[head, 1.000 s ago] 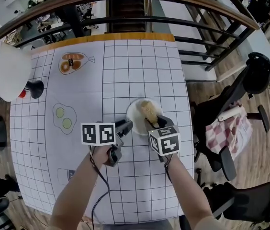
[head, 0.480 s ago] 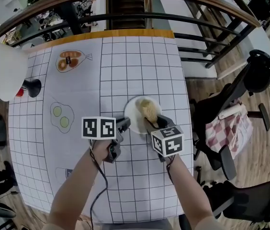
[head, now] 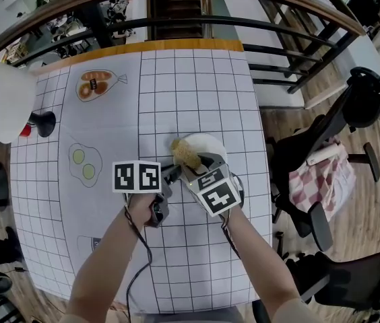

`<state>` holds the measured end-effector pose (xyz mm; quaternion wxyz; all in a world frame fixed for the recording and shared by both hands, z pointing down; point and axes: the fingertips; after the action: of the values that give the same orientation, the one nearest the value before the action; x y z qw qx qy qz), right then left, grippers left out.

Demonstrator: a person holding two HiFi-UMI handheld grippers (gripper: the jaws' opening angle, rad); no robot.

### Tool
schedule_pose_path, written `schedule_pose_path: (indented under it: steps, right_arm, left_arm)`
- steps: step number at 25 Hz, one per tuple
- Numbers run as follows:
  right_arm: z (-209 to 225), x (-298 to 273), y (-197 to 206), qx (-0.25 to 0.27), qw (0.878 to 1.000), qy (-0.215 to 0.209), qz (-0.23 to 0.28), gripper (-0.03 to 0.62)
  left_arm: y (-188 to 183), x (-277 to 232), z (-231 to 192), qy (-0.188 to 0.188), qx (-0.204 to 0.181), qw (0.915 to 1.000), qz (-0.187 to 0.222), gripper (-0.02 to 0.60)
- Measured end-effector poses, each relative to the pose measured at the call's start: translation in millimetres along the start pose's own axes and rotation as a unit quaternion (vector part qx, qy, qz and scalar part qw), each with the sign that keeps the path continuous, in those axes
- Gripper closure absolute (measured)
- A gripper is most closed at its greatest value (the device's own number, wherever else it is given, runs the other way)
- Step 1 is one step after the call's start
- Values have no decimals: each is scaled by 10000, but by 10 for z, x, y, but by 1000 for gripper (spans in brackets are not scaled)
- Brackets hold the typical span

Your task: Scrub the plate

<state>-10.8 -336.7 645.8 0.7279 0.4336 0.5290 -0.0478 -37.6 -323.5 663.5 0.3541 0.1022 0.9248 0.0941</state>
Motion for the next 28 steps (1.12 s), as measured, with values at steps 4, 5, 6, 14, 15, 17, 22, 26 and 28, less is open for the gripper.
schedule_pose_path:
  steps: [4,5,6,14,15,17,22,26,28]
  right_arm:
    - [-19,-38,35,142,9995,-66,-266,462]
    - [-1,-31,45,133,9994,-67,-304,464]
    - [25,-23,60,90,9994,-62,-334,464]
    - [463,129,252,-362,9982,274,-385,467]
    - [530,156,279,-446,9978,313,-372,467]
    - [637,208,317,-617,9969,355,-323,467]
    - [825,341,302,-926,9938,615,-78,467]
    - [566,450,109,-339,9981,507,64,468]
    - [320,469,-13,-65,9995,289,125,468]
  left_arm:
    - [-2,8,-17,-39,55,10000,26,535]
    - [-5,8,-20,-44,59,10000,23,537]
    - [-7,5,-21,-34,74,10000,18,539]
    - [-8,-2,-23,37,171,9998,-8,543]
    - [-8,-4,-24,36,170,9998,-9,543]
    - [-8,-7,-27,27,161,9999,-8,544]
    - [-15,-7,-26,-13,177,9998,23,545]
    - [-28,-12,-28,-65,187,9998,96,546]
    - [-26,-6,-32,-76,187,9998,93,546]
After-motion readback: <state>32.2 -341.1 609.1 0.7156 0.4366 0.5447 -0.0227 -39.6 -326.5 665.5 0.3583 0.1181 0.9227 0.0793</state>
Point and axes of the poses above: the fingertips, and each gripper's own axes: x backward along the fingers, z to its right, y out of its underside, and after that the axes turned 4 degrees about -z, right-handed
